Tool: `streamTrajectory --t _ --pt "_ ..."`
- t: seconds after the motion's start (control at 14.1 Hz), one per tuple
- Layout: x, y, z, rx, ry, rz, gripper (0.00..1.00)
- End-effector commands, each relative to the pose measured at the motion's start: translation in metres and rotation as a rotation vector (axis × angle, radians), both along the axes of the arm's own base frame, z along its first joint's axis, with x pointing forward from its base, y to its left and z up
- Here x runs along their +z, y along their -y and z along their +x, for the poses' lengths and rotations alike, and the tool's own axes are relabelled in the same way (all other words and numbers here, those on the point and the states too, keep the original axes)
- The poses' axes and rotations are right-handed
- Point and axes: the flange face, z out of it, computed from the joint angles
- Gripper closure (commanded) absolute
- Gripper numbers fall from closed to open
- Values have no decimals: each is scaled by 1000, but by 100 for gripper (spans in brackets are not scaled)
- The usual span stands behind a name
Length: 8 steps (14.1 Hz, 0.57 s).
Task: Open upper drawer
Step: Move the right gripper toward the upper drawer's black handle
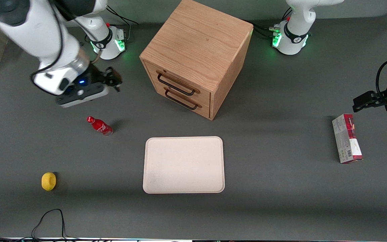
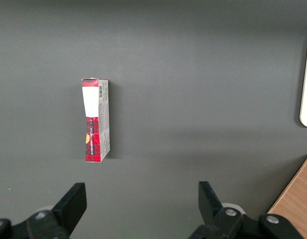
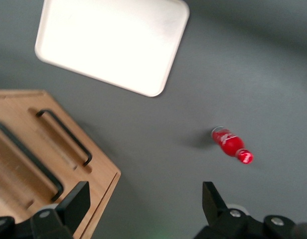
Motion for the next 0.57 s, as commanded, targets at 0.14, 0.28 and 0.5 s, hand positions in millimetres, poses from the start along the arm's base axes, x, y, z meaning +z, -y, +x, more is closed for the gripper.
streamTrajectory --t 0.14,0.28,0.5 --pt "-12 -45 -14 209 -58 -10 0" --pt "-22 -57 -23 377 -94 -9 0" --pt "-36 -73 -30 562 -143 15 0"
